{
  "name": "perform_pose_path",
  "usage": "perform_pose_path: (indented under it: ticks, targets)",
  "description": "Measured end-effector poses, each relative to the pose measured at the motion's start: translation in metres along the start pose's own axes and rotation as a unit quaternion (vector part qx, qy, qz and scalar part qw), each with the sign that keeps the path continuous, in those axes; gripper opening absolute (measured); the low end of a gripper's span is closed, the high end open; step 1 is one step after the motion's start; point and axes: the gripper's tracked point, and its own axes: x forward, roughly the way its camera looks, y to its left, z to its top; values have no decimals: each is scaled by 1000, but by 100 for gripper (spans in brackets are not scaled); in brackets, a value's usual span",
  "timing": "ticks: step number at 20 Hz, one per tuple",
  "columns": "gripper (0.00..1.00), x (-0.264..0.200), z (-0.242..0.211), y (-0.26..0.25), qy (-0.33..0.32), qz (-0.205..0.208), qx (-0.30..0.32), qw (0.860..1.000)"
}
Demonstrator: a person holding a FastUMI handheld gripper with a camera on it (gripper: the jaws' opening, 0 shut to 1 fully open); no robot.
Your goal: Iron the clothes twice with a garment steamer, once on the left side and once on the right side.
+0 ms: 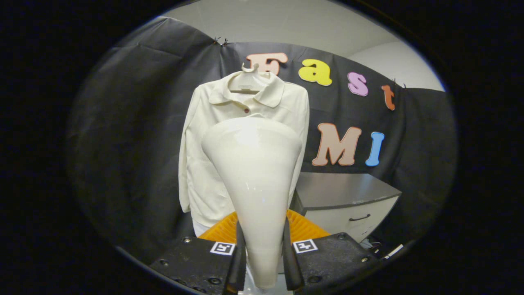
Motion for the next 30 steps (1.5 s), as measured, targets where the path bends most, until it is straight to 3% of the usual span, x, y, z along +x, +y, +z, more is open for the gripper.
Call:
perform_pose_path:
  ticks: [9, 13, 23, 30]
  targets:
    - [37, 54, 102, -29, -42, -12, 35, 998]
    - [37, 86, 125, -38, -39, -18, 32, 999]
    - [37, 182, 133, -45, 10, -37, 11, 999]
    - [37, 195, 110, -55, 16, -59, 17, 998]
